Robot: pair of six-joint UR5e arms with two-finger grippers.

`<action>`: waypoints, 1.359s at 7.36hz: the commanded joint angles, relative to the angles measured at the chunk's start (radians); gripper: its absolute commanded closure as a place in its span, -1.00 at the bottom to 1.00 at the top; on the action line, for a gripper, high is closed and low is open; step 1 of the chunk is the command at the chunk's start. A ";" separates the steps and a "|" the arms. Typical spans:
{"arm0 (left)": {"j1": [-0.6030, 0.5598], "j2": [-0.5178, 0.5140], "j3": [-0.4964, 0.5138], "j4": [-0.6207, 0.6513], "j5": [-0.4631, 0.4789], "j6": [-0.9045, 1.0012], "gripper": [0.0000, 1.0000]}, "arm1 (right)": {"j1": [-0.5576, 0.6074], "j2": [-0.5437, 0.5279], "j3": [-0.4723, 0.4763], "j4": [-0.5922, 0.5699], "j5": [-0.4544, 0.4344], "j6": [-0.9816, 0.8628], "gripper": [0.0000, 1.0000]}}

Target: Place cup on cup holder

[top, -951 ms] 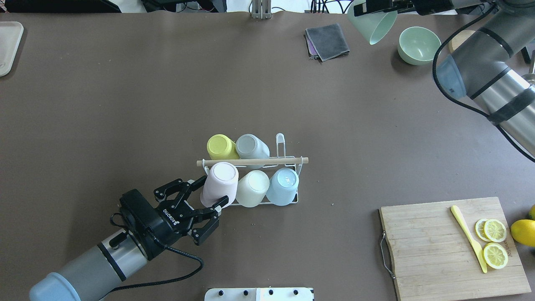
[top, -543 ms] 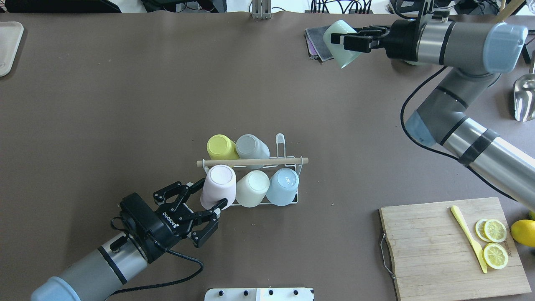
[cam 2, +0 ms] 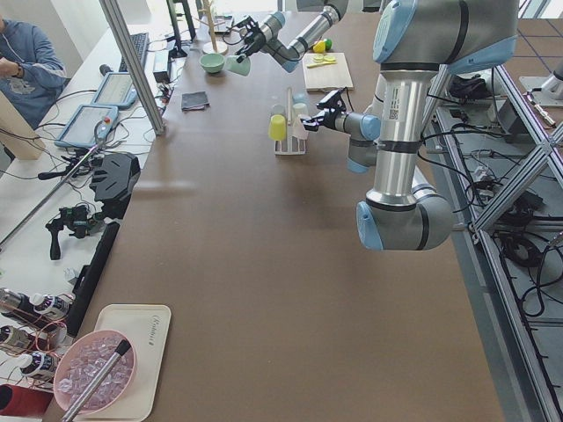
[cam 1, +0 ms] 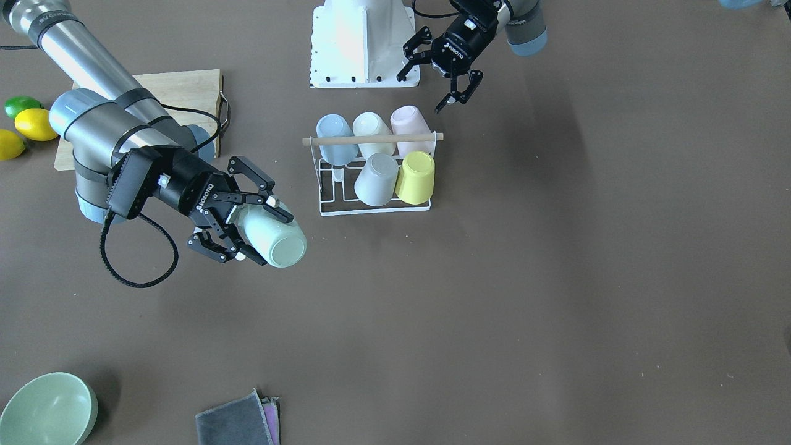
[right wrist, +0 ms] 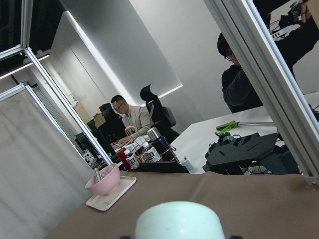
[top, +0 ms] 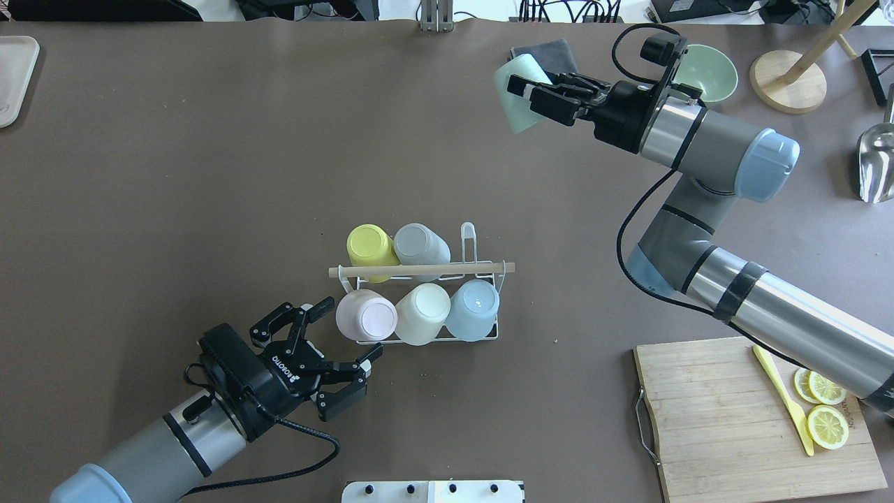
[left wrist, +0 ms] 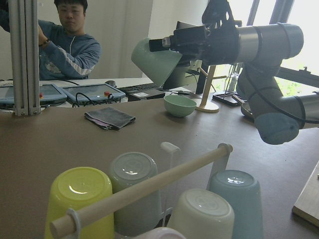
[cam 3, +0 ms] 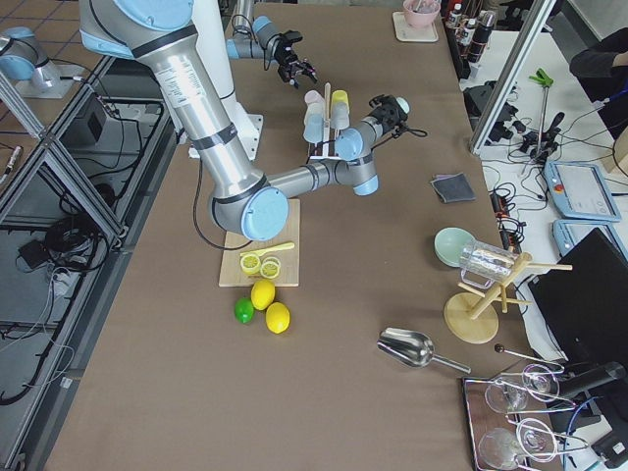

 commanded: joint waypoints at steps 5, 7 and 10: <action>-0.383 0.184 -0.147 0.338 -0.480 -0.151 -0.97 | -0.066 0.045 -0.001 0.113 0.289 -0.079 1.00; -0.638 0.251 -0.147 0.537 -0.851 -0.161 -0.97 | -0.086 0.040 -0.016 0.125 0.291 -0.237 1.00; -0.997 0.322 -0.126 0.929 -1.265 -0.142 -0.97 | -0.138 0.046 -0.064 0.153 0.161 -0.365 1.00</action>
